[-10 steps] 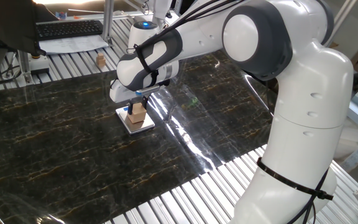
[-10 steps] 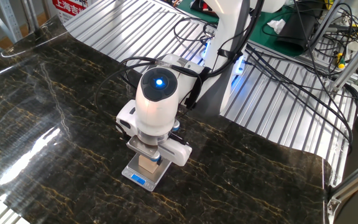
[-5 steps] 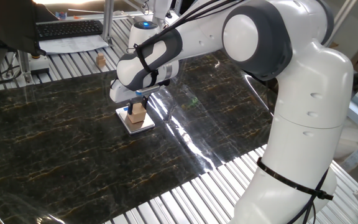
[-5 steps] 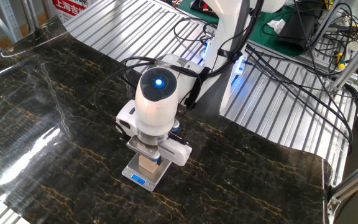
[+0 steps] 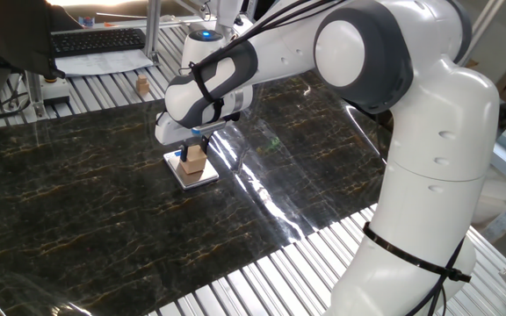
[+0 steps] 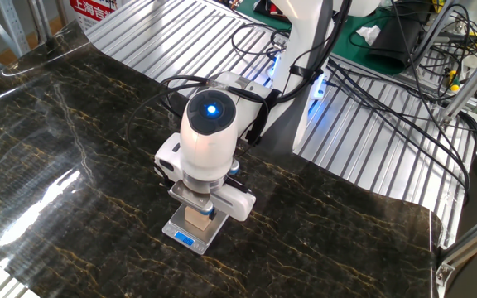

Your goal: Place the block on the scale

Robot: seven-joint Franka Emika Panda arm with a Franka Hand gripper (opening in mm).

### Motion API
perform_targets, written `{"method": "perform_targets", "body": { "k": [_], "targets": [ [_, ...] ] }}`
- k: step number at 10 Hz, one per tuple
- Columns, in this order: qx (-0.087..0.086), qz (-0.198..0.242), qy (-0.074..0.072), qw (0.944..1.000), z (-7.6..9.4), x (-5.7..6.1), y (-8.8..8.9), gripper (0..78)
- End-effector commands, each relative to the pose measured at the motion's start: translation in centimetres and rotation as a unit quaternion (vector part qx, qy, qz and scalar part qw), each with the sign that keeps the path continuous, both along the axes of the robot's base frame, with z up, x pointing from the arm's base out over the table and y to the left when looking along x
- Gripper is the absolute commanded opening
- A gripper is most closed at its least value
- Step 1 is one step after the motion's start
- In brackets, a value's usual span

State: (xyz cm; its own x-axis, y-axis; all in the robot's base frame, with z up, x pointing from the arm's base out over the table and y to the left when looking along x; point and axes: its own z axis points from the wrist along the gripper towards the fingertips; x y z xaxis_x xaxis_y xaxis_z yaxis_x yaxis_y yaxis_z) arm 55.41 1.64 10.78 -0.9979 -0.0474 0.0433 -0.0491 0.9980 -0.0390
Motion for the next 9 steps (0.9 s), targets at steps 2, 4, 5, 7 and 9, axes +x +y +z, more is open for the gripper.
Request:
{"method": "perform_targets", "body": {
  "k": [2, 4, 5, 7, 9],
  "targets": [
    [0.0, -0.001, -0.001, 1.0, 0.07, 0.1, -0.01, 1.1],
    [0.0, -0.001, -0.001, 1.0, 0.06, 0.1, -0.01, 1.1],
    [0.0, -0.002, -0.001, 1.0, 0.06, 0.1, -0.01, 1.1],
    [0.0, -0.004, -0.001, 1.0, 0.06, 0.11, -0.01, 1.1],
    [-0.001, -0.007, -0.002, 1.0, 0.06, 0.11, -0.01, 1.1]
  ]
}}
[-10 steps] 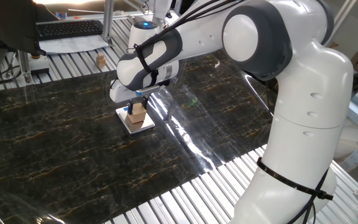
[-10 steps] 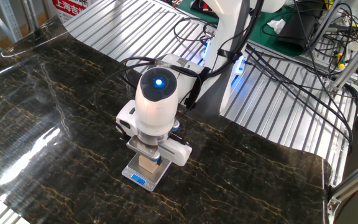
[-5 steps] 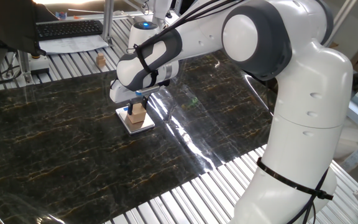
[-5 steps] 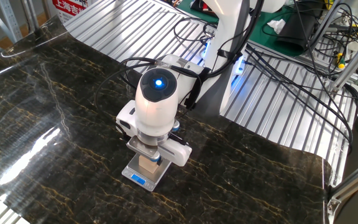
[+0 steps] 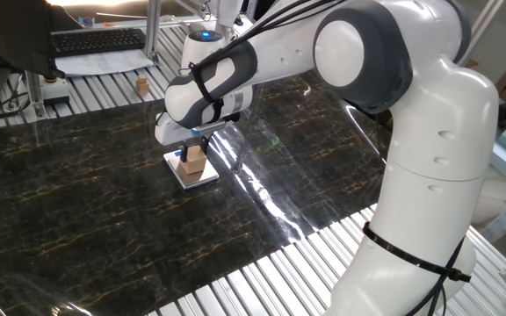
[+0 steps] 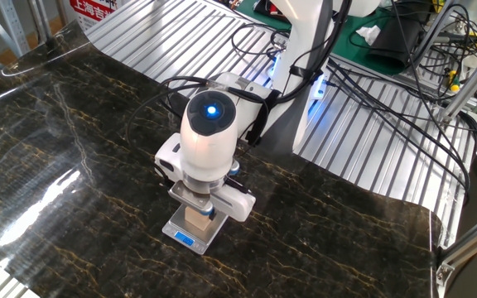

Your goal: Place the block on the scale

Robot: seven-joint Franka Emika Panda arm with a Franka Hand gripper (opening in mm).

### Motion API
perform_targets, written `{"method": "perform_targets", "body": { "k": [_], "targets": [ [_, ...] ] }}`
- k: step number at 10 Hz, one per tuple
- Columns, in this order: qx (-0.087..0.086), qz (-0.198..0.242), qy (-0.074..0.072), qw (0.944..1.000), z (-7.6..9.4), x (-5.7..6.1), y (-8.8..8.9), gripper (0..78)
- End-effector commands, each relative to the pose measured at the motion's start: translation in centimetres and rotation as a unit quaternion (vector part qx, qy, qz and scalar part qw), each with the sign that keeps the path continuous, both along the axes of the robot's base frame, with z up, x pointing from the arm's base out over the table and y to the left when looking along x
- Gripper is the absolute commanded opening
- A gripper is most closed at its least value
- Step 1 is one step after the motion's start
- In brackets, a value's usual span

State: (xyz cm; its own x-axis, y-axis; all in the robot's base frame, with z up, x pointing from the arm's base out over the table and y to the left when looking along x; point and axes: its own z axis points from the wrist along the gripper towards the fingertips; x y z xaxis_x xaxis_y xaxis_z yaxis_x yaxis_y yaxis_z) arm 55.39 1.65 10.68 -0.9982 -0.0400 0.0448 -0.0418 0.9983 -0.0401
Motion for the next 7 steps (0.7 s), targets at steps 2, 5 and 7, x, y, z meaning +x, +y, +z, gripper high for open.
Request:
{"method": "perform_targets", "body": {
  "k": [2, 5, 7],
  "targets": [
    [0.0, -0.004, -0.004, 1.0, 0.16, 0.12, -0.02, 1.1],
    [0.001, -0.004, -0.004, 1.0, 0.15, 0.12, -0.02, 1.1],
    [0.001, -0.004, -0.004, 1.0, 0.15, 0.12, -0.02, 77.5]
  ]
}}
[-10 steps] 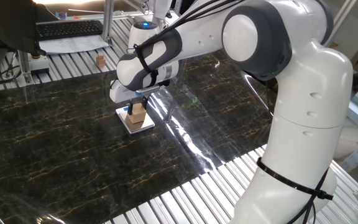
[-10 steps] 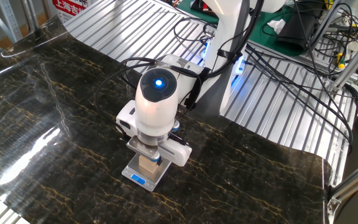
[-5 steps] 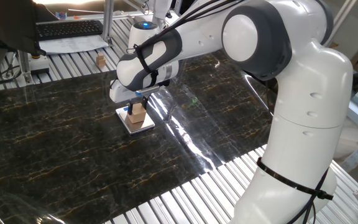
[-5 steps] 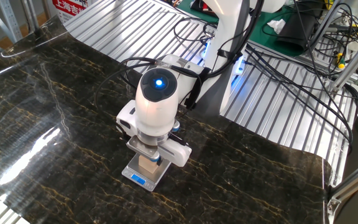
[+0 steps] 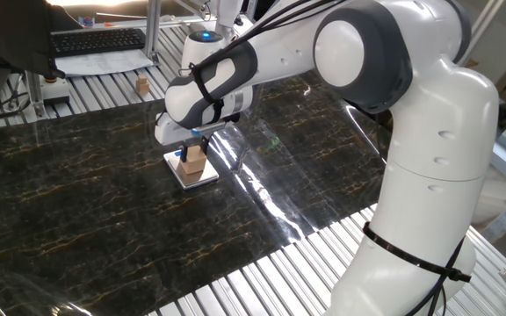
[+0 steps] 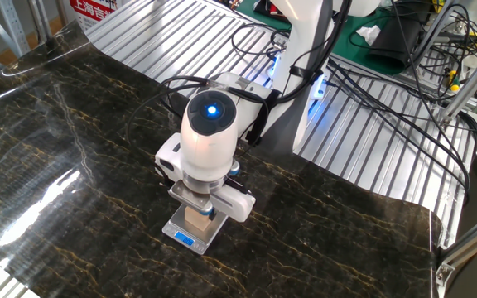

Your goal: Place the block on the scale

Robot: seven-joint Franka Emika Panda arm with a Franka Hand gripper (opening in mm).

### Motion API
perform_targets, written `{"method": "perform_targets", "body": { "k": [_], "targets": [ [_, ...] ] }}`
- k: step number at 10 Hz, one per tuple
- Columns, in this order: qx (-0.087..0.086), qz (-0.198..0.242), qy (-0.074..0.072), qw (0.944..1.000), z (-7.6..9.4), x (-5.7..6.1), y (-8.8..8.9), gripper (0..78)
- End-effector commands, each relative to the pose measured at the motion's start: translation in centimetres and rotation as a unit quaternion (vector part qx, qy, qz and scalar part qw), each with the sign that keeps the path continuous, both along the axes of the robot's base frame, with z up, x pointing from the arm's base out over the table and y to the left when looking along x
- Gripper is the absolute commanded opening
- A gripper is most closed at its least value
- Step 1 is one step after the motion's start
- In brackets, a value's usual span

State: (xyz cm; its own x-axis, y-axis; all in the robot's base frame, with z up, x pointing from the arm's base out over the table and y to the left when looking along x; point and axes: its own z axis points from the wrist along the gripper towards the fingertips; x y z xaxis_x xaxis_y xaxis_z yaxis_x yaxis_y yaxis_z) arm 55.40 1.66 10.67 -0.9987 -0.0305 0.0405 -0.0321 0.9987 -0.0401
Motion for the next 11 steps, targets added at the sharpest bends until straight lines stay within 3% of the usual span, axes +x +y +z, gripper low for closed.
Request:
{"method": "perform_targets", "body": {
  "k": [1, 8, 11],
  "targets": [
    [0.001, 0.001, -0.002, 1.0, 0.16, 0.11, -0.03, 77.5],
    [0.002, 0.004, -0.004, 1.0, 0.21, 0.14, -0.02, 77.5],
    [0.012, 0.001, -0.003, 0.9999, 0.82, 0.22, -0.07, 77.5]
  ]
}}
